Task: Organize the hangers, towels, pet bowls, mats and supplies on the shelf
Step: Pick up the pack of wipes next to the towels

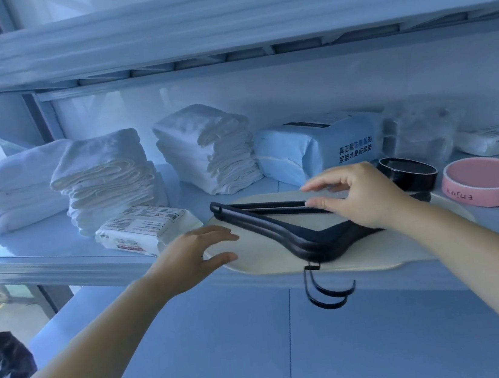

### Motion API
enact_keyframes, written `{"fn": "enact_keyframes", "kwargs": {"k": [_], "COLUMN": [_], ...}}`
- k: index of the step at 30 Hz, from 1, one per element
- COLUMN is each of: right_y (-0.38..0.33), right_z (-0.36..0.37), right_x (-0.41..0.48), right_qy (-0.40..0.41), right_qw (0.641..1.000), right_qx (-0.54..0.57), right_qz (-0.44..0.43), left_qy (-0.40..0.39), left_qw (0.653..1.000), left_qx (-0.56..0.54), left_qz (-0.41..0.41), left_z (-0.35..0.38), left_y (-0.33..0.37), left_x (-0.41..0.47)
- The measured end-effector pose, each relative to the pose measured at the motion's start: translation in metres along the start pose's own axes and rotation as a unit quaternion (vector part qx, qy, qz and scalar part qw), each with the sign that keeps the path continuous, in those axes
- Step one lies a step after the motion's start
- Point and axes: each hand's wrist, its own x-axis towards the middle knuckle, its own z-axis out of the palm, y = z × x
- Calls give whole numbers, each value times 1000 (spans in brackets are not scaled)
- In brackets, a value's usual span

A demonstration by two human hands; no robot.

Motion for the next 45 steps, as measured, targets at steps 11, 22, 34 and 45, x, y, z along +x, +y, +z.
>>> {"fn": "enact_keyframes", "kwargs": {"k": [11,22,34,45], "right_y": [-113,-128,-98,-101], "right_z": [77,198,242,242], "right_x": [103,128,116,122], "right_qy": [-57,-161,-128,-129], "right_qw": [996,981,990,991], "right_qx": [-37,-104,-56,-18], "right_qz": [-52,-41,17,13], "left_qy": [25,2,33,-2], "left_qw": [1000,1000,999,998], "left_qx": [15,-5,29,69], "left_qz": [11,-25,-20,-4], "left_z": [-68,-63,-56,-69], "left_y": [-118,-196,-210,-208], "left_x": [-22,-20,-27,-32]}}
